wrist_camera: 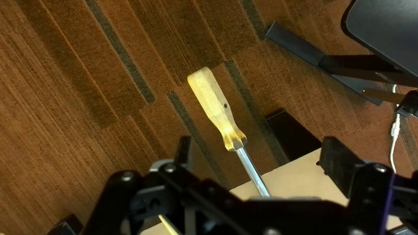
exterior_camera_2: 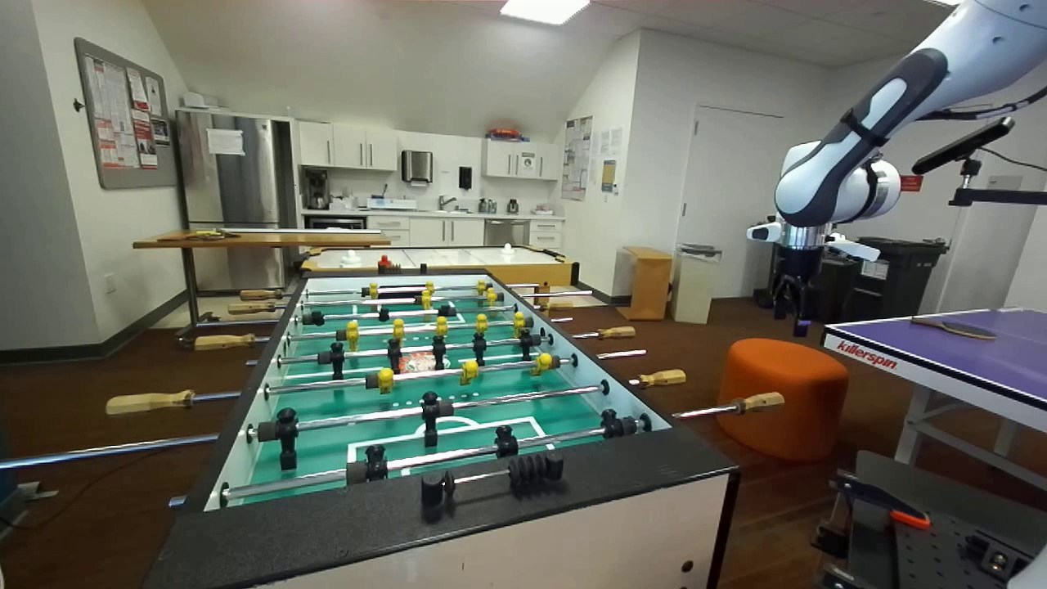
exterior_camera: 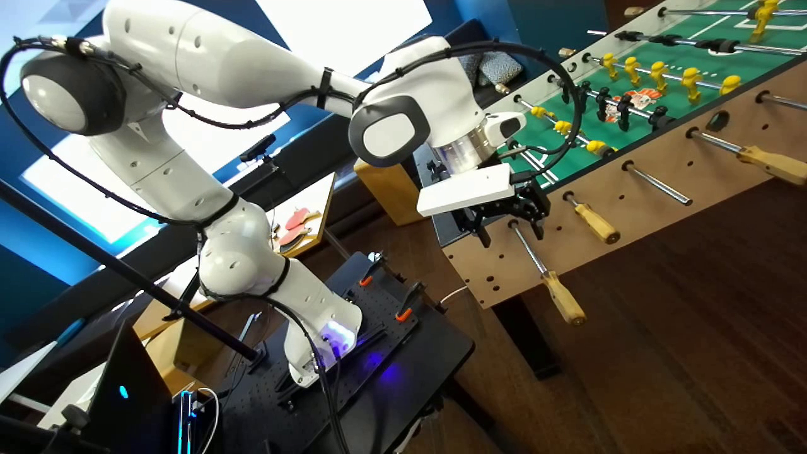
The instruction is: Push the first rod to the left
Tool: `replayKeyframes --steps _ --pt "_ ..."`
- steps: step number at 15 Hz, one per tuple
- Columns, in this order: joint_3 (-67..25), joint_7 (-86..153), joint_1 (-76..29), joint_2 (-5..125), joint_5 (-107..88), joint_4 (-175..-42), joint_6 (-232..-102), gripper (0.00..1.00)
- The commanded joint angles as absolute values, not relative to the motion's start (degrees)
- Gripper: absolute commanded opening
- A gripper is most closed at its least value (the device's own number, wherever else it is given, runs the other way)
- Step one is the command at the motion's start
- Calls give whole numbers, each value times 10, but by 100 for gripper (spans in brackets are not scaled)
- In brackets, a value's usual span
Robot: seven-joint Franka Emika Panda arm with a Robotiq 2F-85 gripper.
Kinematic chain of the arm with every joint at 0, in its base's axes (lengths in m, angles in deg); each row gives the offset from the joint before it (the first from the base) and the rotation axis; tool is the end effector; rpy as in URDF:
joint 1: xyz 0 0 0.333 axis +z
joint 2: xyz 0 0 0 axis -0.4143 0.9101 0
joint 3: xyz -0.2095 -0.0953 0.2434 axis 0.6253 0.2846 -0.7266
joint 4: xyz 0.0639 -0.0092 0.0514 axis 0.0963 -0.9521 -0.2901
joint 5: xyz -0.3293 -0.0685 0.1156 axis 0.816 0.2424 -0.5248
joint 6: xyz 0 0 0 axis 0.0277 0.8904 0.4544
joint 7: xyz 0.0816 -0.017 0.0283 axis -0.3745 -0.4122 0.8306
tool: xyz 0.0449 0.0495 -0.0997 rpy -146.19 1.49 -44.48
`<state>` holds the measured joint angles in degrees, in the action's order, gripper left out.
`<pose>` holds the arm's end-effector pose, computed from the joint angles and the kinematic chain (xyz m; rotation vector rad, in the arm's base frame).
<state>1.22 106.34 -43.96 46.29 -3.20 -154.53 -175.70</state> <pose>0.3294 -0.3375 0.3301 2.9421 0.7860 -0.1261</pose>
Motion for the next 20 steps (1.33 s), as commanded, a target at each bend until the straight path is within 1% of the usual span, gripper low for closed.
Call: replayKeyframes --steps 1,5,7,13,17,18,20 --pt "-7 1091 -456 482 -47 -1544 -1799 100" --pt "-13 1173 -474 536 -10 -1544 -1895 100" --pt "-30 1246 -495 558 -29 -1549 -1924 100" --pt "-73 1400 -573 613 -69 -1546 -1931 100" --pt "-122 1481 -632 660 -118 -1526 -1975 100" --pt "-97 1443 -609 633 -91 -1544 -1948 100" --pt "-114 1456 -627 651 -97 -1536 -1961 100"
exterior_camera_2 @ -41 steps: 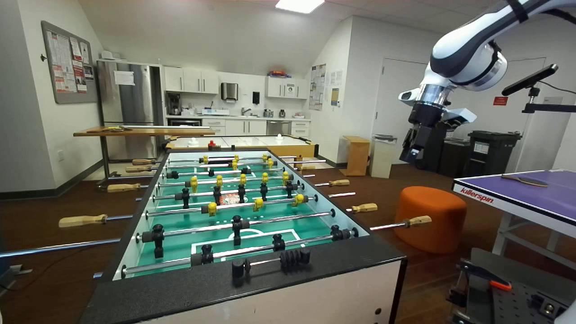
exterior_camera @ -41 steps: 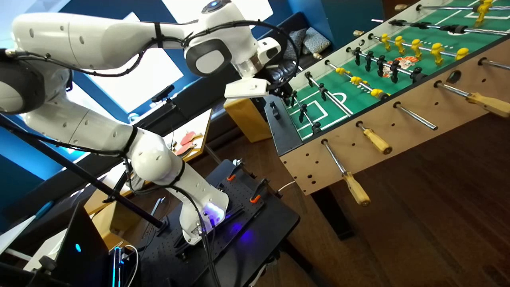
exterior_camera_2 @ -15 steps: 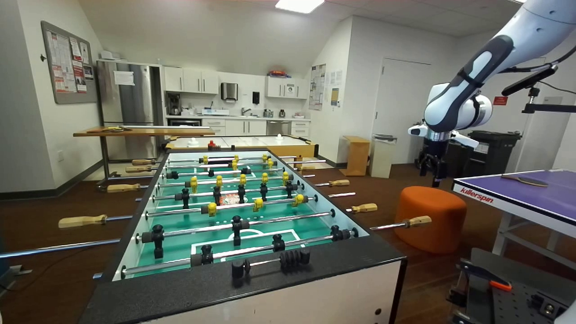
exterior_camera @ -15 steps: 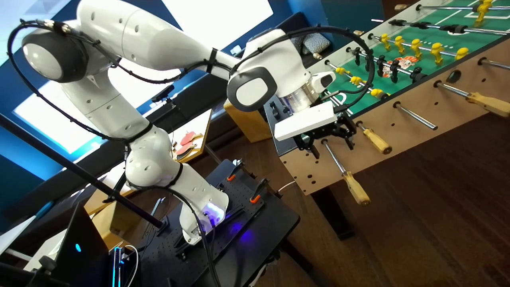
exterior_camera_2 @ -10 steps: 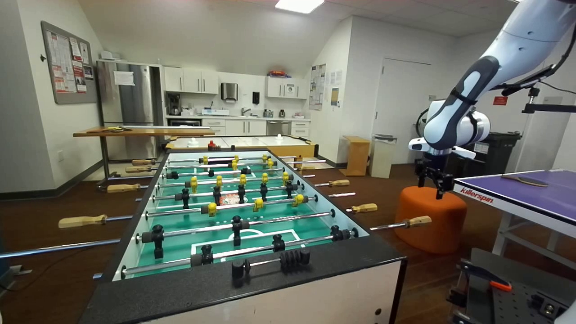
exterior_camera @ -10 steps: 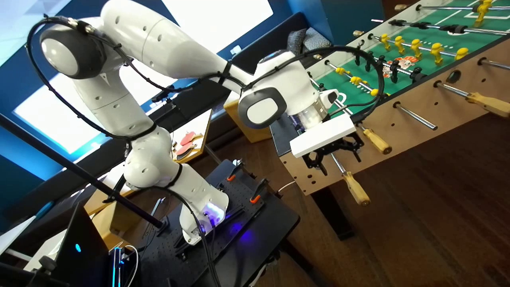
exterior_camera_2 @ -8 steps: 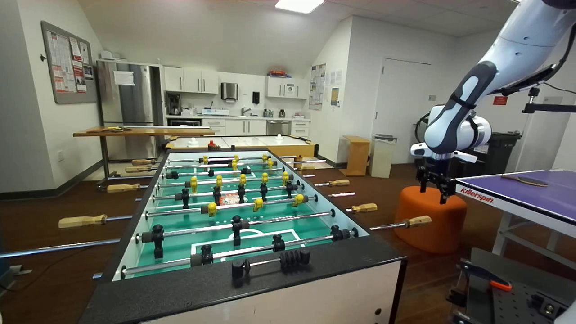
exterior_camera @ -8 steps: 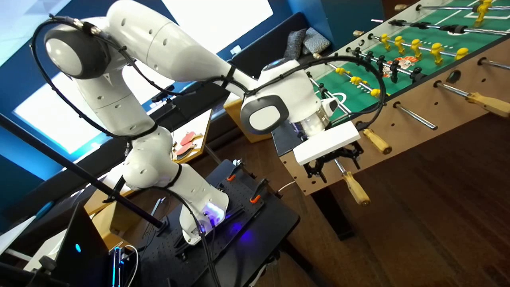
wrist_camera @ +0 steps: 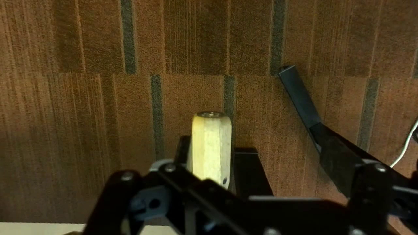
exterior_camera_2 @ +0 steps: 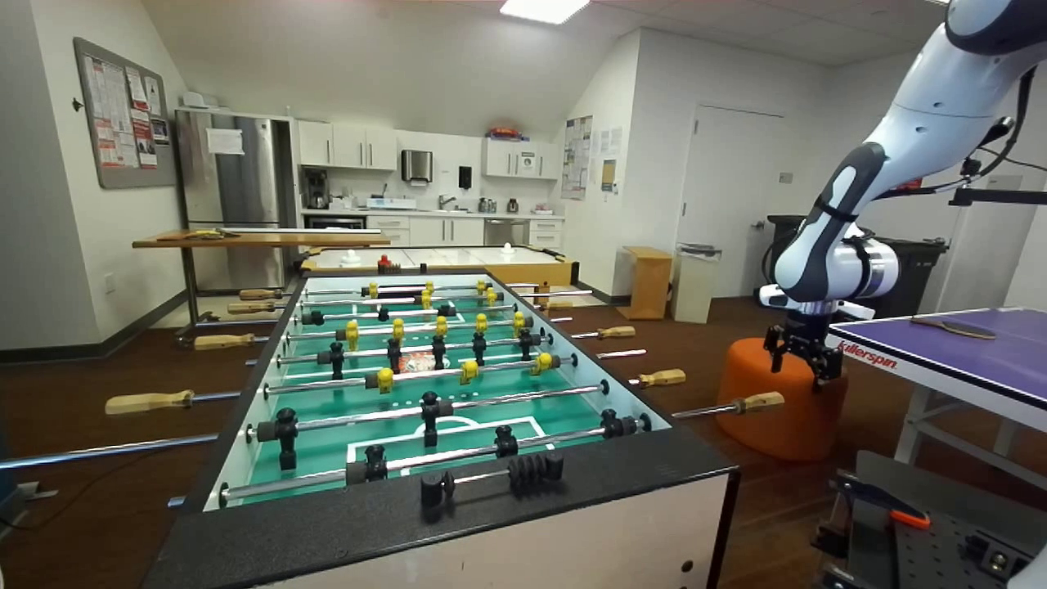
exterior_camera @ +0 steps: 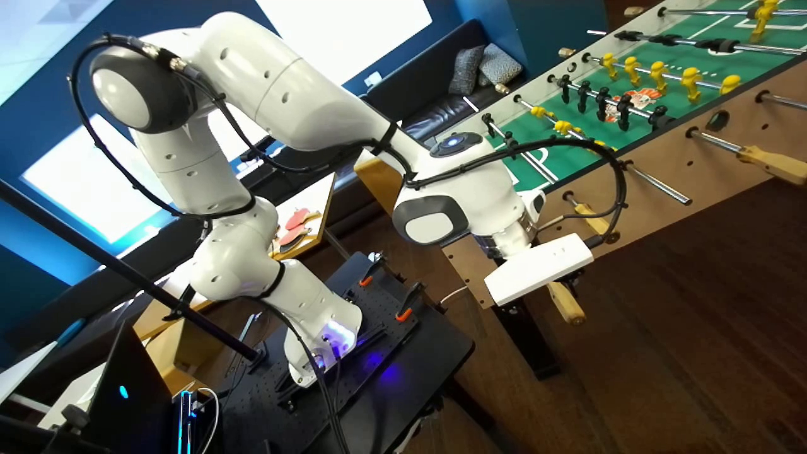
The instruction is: Push the first rod to the left
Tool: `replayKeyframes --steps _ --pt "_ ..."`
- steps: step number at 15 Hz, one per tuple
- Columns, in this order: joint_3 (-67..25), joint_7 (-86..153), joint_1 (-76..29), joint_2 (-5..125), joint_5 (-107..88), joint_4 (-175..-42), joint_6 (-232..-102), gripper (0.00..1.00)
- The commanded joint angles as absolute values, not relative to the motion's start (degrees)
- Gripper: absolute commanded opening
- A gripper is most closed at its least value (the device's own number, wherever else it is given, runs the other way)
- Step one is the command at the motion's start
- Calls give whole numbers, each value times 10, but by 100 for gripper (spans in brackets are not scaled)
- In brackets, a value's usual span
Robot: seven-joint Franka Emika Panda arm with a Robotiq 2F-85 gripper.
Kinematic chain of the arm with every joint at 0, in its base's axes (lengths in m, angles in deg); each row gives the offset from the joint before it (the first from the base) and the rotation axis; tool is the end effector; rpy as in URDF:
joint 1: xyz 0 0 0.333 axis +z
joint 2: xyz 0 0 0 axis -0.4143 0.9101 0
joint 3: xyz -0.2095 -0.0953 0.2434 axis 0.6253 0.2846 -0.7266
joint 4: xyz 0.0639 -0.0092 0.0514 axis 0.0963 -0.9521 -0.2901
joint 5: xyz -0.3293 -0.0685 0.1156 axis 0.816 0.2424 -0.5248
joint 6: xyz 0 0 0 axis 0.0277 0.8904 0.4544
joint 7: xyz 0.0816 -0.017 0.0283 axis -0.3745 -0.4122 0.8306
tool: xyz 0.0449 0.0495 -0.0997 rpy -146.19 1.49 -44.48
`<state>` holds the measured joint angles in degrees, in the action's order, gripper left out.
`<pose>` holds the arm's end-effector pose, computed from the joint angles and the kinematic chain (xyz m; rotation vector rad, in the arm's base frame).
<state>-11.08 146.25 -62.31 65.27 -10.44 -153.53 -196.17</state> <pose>0.3083 -0.3923 0.2109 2.6395 1.5083 -0.1274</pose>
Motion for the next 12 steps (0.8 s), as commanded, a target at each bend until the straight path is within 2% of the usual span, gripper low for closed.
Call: replayKeyframes --steps 1,12 --pt "-116 1456 -629 657 -96 -1532 -1962 100" --pt "-144 1459 -628 703 -89 -1511 -1992 100"
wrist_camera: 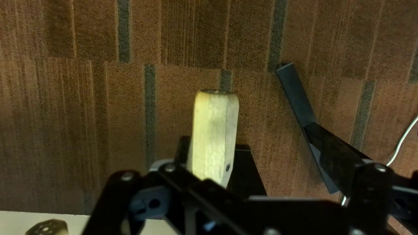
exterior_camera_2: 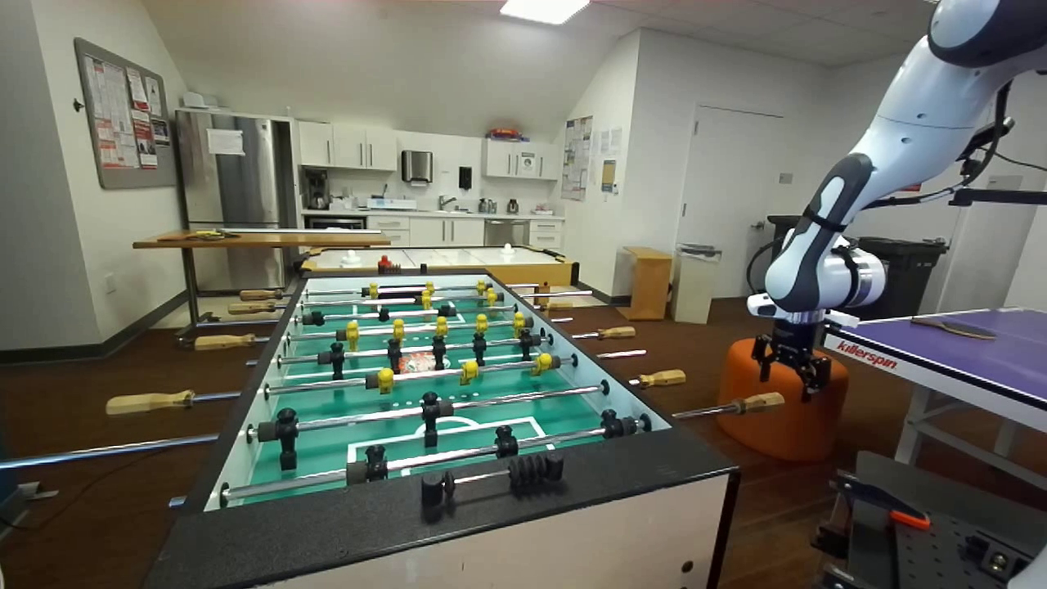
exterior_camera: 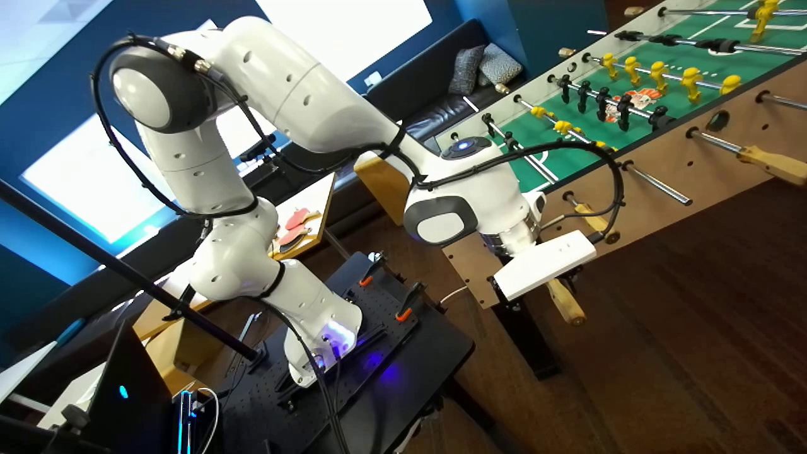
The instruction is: Push the first rod to the left
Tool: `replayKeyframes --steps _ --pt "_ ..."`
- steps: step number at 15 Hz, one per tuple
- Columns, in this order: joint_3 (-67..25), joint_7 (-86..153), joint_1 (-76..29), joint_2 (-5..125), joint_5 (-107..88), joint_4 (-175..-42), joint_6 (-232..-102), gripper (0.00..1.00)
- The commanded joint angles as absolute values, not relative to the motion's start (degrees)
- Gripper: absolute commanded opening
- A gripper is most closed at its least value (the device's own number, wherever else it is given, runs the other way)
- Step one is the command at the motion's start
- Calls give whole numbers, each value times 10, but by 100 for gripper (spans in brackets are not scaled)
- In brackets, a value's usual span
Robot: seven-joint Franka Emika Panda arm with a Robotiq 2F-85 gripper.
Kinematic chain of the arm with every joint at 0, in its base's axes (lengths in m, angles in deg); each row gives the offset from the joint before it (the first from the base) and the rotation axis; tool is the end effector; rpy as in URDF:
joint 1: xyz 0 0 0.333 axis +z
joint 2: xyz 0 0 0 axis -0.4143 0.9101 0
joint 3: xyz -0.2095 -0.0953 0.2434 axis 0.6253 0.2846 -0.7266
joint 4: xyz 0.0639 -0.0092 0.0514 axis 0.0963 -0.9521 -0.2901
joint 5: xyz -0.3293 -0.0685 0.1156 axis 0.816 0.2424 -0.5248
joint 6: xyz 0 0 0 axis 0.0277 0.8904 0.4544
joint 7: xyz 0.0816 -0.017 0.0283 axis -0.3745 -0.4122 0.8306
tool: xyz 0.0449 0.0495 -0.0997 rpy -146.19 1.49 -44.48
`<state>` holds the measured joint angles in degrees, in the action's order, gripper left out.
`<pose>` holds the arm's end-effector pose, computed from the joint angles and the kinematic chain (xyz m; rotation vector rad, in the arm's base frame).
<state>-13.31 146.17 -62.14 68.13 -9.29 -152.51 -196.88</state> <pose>0.3262 -0.3798 0.1911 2.6101 1.5975 -0.1326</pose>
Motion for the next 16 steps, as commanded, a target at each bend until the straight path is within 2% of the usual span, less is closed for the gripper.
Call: replayKeyframes --steps 1,16 --pt "-148 1459 -629 708 -89 -1508 -1993 100" --pt "-148 1450 -630 769 -76 -1459 -1989 100"
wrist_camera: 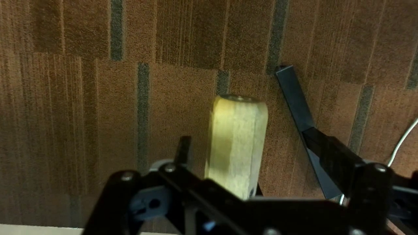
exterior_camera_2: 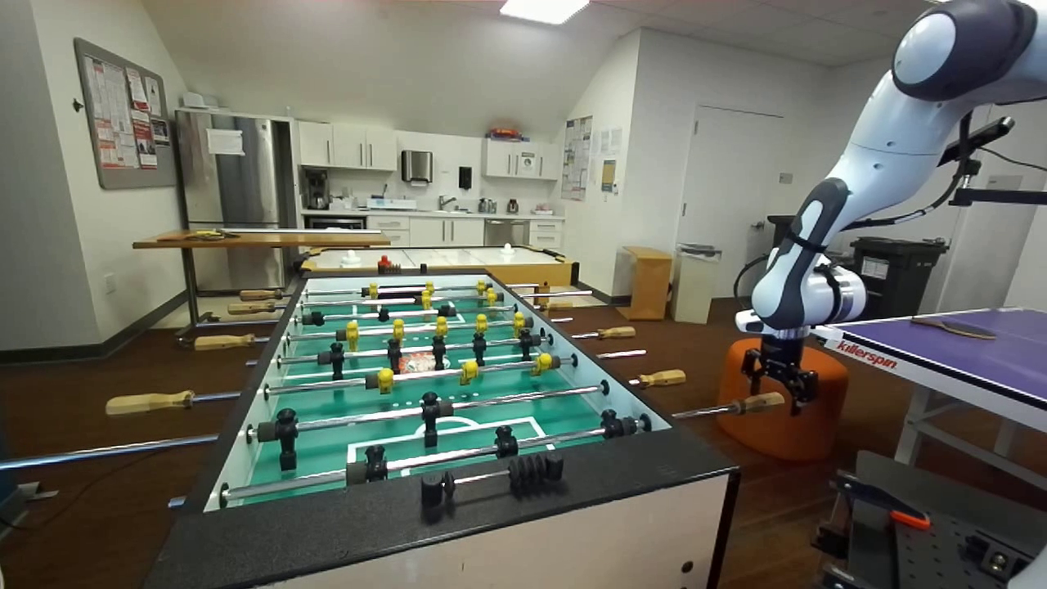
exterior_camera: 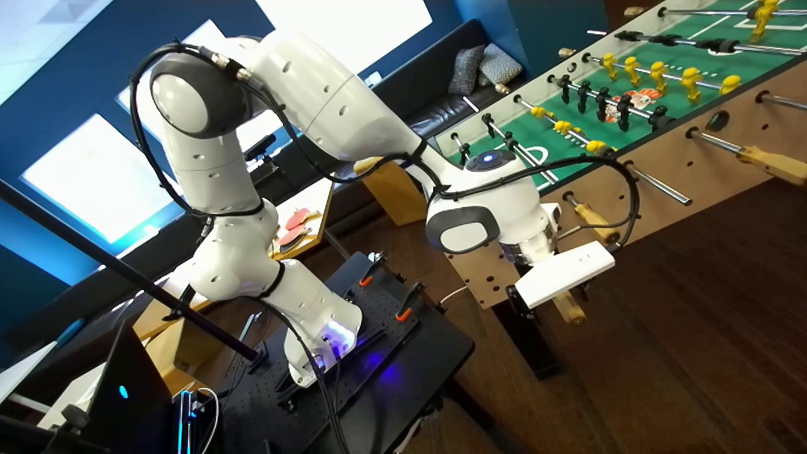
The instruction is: Push the first rod to the left
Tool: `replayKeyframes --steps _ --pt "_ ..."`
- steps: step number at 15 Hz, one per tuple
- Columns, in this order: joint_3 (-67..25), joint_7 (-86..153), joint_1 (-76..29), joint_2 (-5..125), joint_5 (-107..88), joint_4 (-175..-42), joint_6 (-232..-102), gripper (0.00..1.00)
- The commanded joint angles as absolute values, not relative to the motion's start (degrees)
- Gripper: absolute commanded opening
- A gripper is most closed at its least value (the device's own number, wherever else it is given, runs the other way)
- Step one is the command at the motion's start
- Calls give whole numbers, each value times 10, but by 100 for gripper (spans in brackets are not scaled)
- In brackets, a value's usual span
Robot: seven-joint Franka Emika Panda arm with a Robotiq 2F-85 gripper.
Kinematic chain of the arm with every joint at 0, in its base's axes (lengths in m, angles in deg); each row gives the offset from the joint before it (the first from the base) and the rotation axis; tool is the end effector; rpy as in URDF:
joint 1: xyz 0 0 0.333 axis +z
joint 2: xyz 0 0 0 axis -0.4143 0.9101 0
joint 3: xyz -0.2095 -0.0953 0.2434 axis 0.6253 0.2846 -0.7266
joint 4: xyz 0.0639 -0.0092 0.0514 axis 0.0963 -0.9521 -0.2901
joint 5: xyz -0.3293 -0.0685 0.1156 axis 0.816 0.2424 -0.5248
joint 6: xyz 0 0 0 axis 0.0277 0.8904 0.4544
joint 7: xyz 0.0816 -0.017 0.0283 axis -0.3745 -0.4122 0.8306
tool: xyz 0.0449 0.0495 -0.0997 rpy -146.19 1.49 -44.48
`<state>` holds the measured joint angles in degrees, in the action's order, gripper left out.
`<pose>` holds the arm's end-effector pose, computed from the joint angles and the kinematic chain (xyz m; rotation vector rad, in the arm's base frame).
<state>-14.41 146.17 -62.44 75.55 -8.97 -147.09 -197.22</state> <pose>0.3443 -0.3898 0.1523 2.6074 1.6467 -0.1625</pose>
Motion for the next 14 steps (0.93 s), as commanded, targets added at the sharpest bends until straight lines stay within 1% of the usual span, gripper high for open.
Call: replayKeyframes --steps 1,2,3,6,8,9,10,14 --pt "-150 1451 -633 770 -77 -1458 -1991 75" --pt "-150 1452 -633 772 -77 -1457 -1991 72" --pt "-150 1451 -633 773 -76 -1456 -1991 66" --pt "-149 1451 -632 775 -75 -1454 -1993 41" --pt "-150 1451 -631 771 -73 -1454 -1998 28" --pt "-151 1452 -632 768 -73 -1456 -2000 19" --pt "-149 1442 -630 764 -72 -1459 -1998 17" --pt "-153 1441 -621 745 -60 -1474 -1998 17"
